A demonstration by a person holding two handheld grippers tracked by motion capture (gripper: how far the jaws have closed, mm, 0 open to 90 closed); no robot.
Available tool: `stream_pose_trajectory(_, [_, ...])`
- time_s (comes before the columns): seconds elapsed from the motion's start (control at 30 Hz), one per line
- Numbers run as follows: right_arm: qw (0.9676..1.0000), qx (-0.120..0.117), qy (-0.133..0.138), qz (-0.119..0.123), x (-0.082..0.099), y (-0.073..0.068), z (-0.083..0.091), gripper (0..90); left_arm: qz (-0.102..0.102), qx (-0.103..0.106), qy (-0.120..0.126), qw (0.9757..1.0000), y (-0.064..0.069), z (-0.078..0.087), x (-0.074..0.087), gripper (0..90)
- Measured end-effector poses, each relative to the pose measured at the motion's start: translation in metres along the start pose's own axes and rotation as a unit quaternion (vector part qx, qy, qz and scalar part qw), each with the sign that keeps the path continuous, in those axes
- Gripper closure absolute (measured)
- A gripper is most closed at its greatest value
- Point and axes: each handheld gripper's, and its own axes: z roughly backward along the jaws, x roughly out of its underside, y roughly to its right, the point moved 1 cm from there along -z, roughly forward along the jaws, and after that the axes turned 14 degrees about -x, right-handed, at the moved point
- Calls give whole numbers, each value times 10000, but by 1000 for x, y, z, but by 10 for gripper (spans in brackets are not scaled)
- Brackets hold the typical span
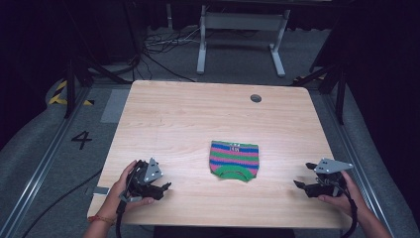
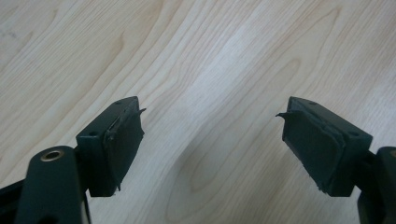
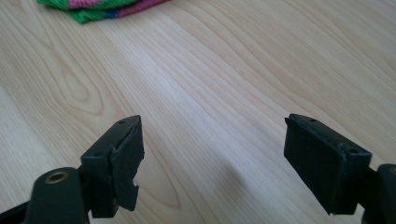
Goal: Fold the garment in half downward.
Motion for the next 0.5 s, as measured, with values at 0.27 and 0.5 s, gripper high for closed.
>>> stream_pose_trajectory(0.27, [9993, 100, 74, -355, 31, 11, 15, 202, 416, -72, -114, 9990, -12, 6, 26, 196])
stream_pose_trajectory(0.5, [9976, 130, 223, -640, 48, 19, 18, 191, 773, -9, -180, 9968, -23, 10, 48, 181])
